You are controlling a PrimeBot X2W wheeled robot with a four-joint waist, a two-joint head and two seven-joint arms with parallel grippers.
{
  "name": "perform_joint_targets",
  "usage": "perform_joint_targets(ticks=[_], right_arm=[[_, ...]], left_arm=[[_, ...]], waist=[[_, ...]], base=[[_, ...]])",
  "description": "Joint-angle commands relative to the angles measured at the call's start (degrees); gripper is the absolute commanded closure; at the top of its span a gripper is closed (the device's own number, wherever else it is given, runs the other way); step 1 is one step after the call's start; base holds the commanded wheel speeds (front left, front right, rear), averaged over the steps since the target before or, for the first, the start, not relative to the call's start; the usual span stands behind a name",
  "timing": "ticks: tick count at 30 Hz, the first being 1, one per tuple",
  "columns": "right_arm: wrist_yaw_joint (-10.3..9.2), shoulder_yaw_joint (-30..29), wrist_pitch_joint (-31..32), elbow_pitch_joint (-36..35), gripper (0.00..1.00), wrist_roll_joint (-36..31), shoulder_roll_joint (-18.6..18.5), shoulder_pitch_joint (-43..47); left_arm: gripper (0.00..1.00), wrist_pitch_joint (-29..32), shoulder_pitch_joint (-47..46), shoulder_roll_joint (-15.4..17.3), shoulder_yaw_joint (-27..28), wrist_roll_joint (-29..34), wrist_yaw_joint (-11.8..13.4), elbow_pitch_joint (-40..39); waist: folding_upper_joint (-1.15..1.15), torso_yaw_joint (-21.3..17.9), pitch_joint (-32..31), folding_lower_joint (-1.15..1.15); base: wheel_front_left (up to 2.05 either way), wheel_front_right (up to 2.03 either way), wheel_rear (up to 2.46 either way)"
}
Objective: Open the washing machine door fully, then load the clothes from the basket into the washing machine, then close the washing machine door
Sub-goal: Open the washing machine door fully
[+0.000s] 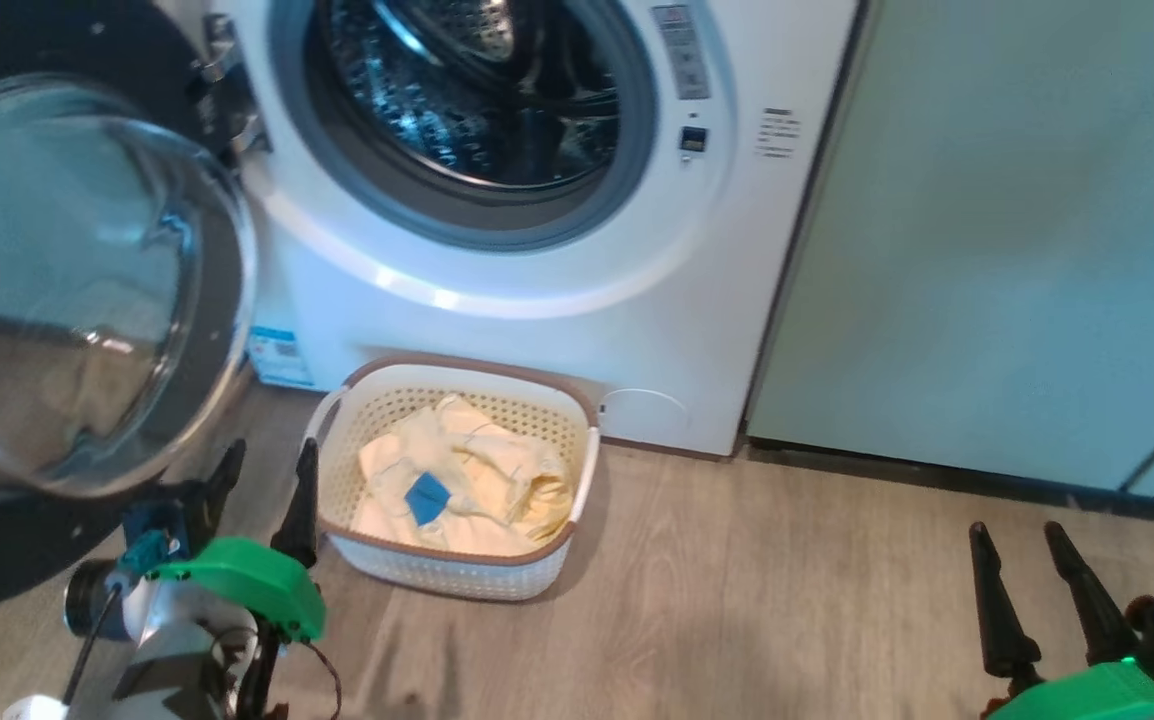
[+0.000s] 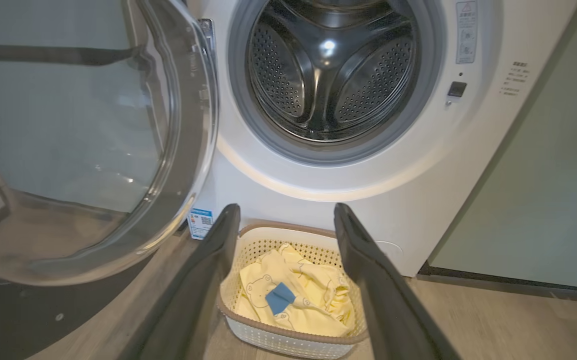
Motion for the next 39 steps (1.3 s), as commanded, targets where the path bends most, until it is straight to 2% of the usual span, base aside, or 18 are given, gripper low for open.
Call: perform_joint_targets(ticks=[1,11,26,39], right_arm=[[0.01,0.6,-0.5,-2.1,0.0,-0.6,-0.7,-1.6],[0.01,-0.3,-0.5,-2.3,0.0,-1.4,-0.5,-0.8],[0.01,0.0,-0.5,-2.1,0.0,-1.3,-0.6,-0.3],[0.01,-0.2,-0.5,-2.1,0.0,-1.4,-0.2,-0.1]], left_arm=[[0.0,-0.4,-1.9,1.7,1.2,-0.8,0.0,-2.2],[0.0,-0.4,-0.8,3.0,-0.7,-3.0,0.0,-2.2],[0.0,-0.4,0.0,2.9,-1.0,-4.3,-0.1,-1.1],[0.0,-0.4,-0.6,2.5,-0.9,-4.0,-0.1,-0.1]], waist=[[0.0,-1.7,-0.4,0.01],[0.0,-5.7,-1.2,0.01],[0.0,-10.7,-2.3,0.01],[0.0,-10.5,-2.3,0.01]], base=[[0.0,0.0,0.0],[0.0,0.0,0.0],[0.0,0.0,0.0],[0.0,0.0,0.0]])
